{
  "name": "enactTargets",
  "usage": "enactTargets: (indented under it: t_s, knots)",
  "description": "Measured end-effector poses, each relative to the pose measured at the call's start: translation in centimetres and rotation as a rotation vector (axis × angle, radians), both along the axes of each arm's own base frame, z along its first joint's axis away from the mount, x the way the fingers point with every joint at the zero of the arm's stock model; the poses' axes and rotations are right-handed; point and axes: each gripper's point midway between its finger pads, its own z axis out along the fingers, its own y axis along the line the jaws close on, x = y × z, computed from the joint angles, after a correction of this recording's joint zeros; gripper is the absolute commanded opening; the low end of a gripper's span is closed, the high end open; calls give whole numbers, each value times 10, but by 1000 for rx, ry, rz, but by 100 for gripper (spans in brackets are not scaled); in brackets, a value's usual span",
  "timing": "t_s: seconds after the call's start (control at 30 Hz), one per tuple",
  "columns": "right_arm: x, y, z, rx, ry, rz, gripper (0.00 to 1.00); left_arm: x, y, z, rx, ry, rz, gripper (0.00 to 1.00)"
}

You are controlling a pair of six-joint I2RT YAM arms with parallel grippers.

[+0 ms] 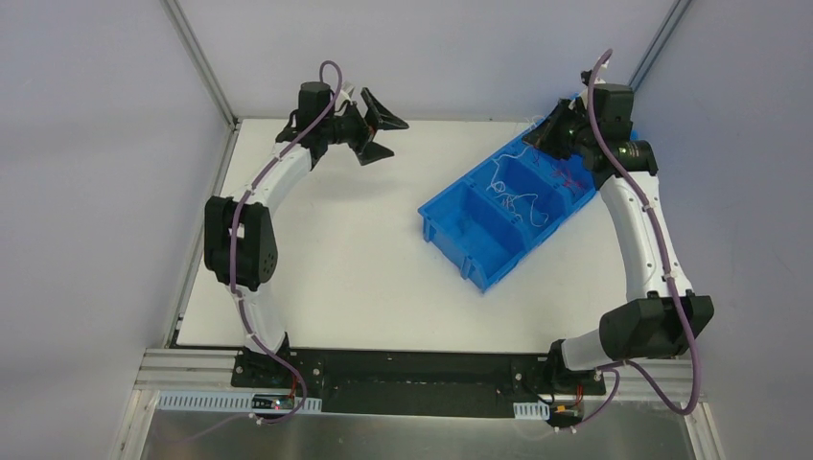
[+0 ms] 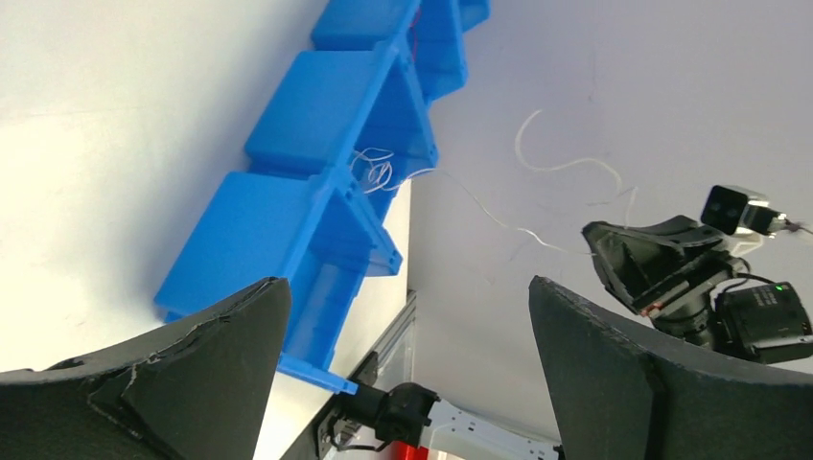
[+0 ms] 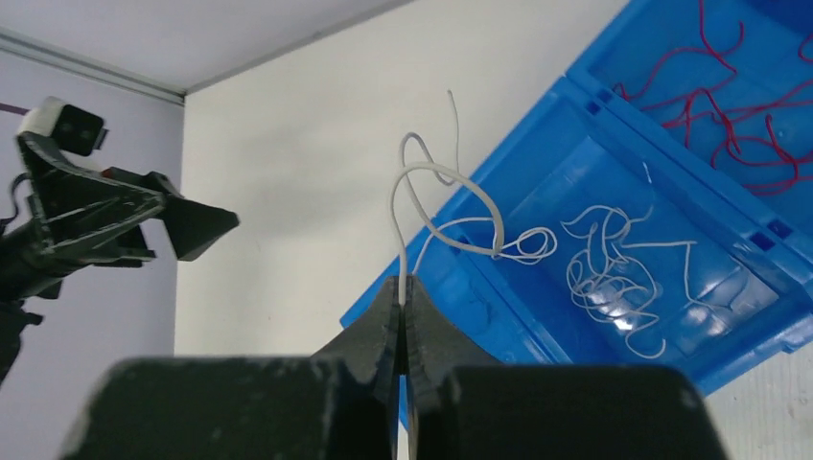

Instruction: Untangle the cables

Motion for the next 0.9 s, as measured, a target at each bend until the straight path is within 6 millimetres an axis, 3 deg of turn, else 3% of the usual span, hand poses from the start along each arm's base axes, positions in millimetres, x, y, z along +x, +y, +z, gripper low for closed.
enactTargets:
  t_s: [0.13, 0.37, 0.43, 0.5, 0.63, 0.7, 0.77, 0.9]
  knots:
    - [-3, -5, -36, -14, 81, -9, 0, -4, 18, -15, 35, 37, 23, 99]
    - [-6, -6, -64, -27, 138, -7, 2, -7, 43, -15, 58, 25, 59, 99]
    - [-5, -7, -73, -37, 158, -8, 28, -8, 49, -16, 66, 27, 66, 99]
    - [-3, -9, -82, -47, 186, -18, 47, -9, 53, -19, 74, 34, 69, 99]
    - [-2, -13, -99, -79, 235, -30, 63, -10, 66, -27, 94, 47, 85, 99]
    - [-3, -14, -100, -84, 250, -33, 79, -10, 76, -30, 104, 56, 99, 99]
    - [2, -14, -90, -85, 242, -36, 92, -8, 91, -33, 118, 62, 122, 99]
    - [15, -8, -61, -67, 181, -21, 97, -7, 125, -37, 153, 73, 171, 99]
